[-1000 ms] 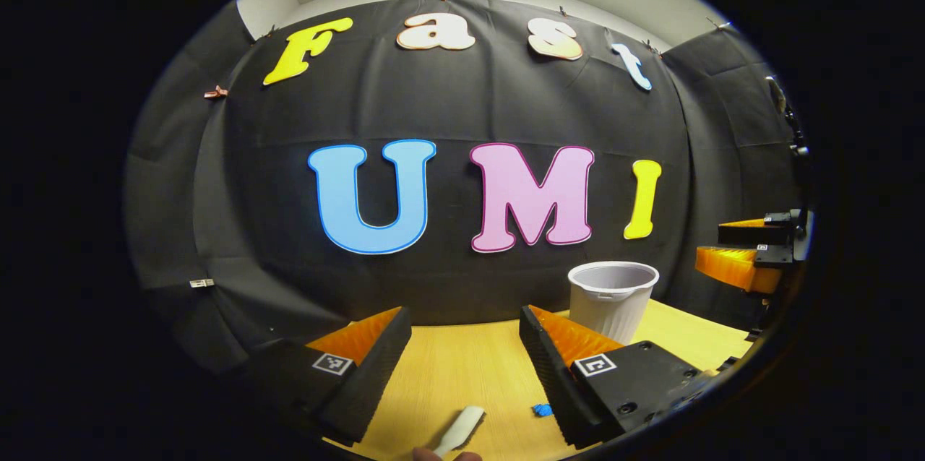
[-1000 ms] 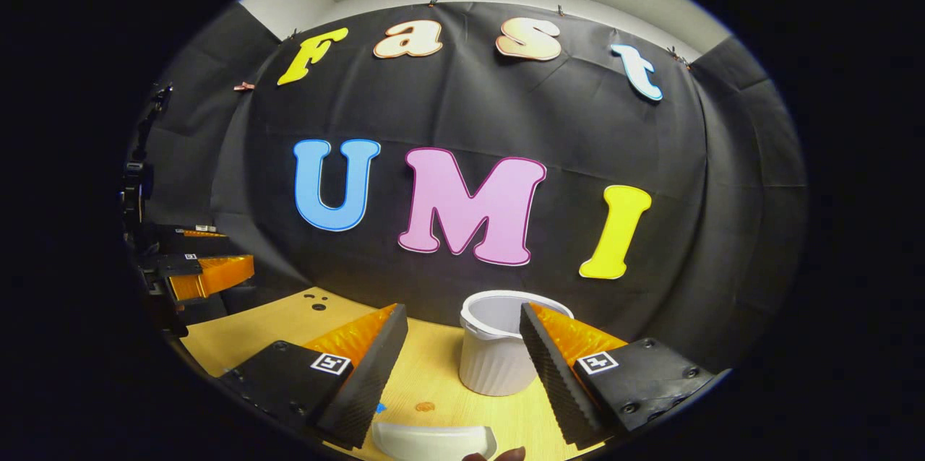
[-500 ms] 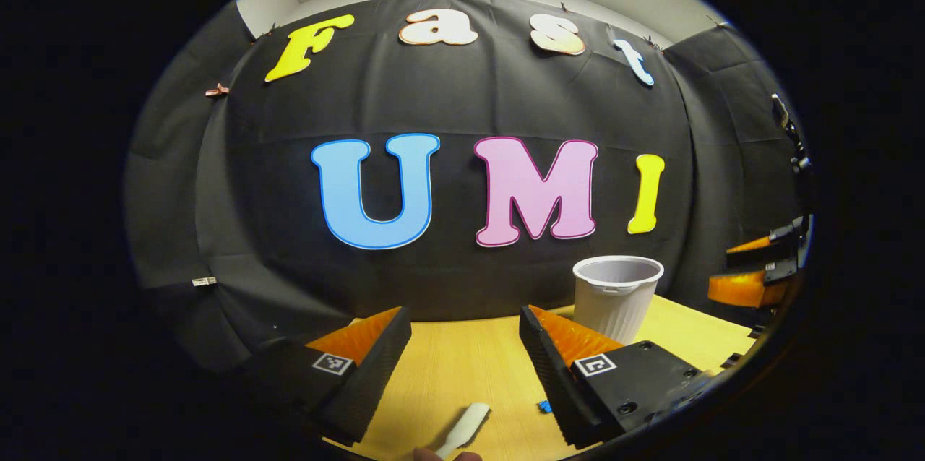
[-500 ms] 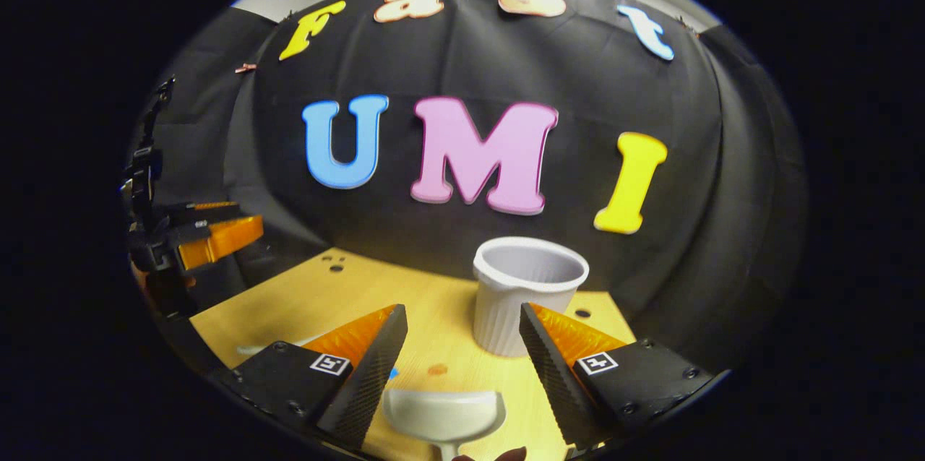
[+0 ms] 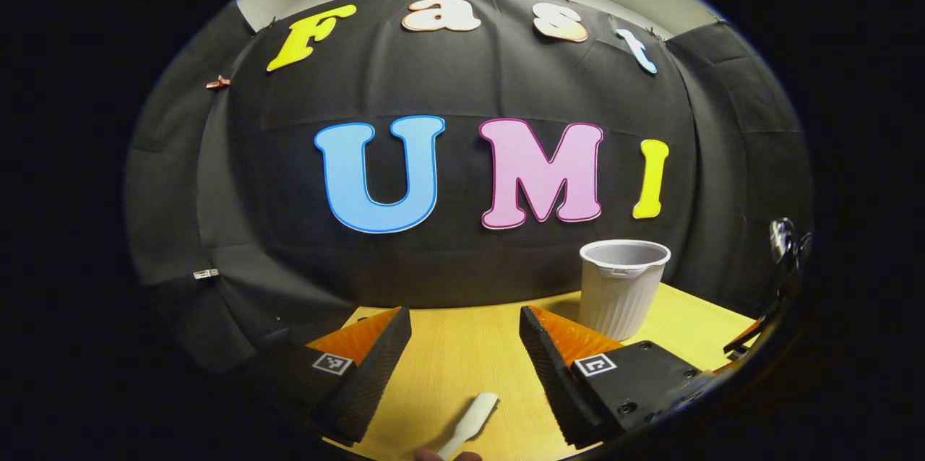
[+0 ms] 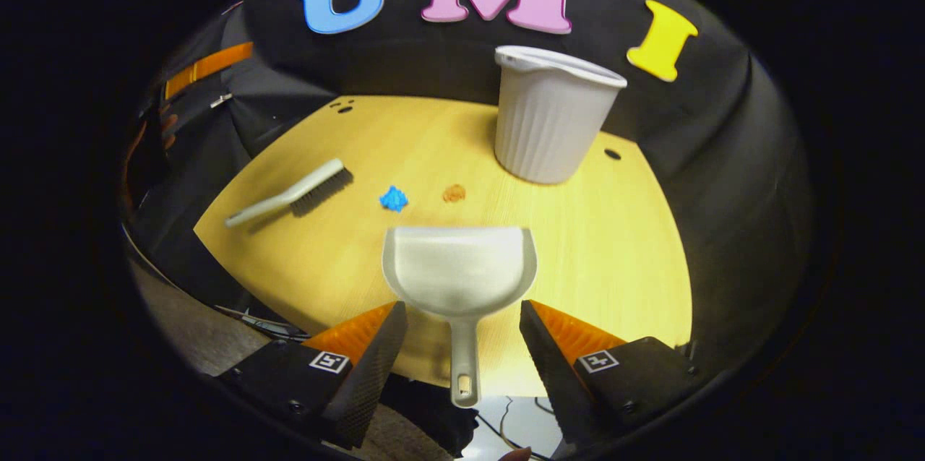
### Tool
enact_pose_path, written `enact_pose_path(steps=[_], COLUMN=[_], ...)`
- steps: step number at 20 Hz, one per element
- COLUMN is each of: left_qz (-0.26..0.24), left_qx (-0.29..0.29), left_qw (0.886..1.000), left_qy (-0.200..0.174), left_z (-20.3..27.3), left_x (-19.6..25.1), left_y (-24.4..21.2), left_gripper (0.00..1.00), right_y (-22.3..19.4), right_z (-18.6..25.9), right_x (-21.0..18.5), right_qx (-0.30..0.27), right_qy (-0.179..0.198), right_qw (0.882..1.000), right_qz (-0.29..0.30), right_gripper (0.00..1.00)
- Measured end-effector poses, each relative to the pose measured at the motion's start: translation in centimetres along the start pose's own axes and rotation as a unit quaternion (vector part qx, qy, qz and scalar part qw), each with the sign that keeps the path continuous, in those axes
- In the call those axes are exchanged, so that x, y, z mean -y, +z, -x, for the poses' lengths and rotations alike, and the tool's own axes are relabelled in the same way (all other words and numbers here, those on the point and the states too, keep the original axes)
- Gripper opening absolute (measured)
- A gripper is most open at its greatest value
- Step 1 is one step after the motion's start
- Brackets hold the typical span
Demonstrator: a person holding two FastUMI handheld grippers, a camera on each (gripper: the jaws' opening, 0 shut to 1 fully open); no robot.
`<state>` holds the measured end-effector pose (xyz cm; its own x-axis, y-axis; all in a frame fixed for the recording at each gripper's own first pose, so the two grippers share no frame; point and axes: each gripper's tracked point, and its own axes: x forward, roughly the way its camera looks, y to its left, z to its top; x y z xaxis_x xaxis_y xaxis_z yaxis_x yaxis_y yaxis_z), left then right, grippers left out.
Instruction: Pick up the small broom and dustpan from the desktop, sweep the trash into the dustpan with the broom, and then empty the trash into the garbage bin.
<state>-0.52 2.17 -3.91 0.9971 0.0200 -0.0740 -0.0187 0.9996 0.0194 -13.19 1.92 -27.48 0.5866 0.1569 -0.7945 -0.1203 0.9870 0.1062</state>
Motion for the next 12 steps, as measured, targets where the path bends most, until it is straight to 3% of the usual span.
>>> enact_pose_path(steps=[7, 12], left_qz=[-0.008, -0.013], left_qx=[-0.007, -0.015], left_qw=[1.0, 1.0], left_qy=[0.006, 0.016], left_z=[1.0, 1.8], left_x=[-0.8, -1.8], left_y=[-0.8, -1.7], left_gripper=[0.95, 0.95], right_y=[-6.0, -7.2], right_z=[-6.0, -8.6], right_x=[-0.3, -0.4], right_qx=[-0.108, -0.141], right_qy=[0.012, 0.012], right_qw=[0.994, 0.99], right_qz=[-0.018, -0.016], right_gripper=[0.98, 0.95])
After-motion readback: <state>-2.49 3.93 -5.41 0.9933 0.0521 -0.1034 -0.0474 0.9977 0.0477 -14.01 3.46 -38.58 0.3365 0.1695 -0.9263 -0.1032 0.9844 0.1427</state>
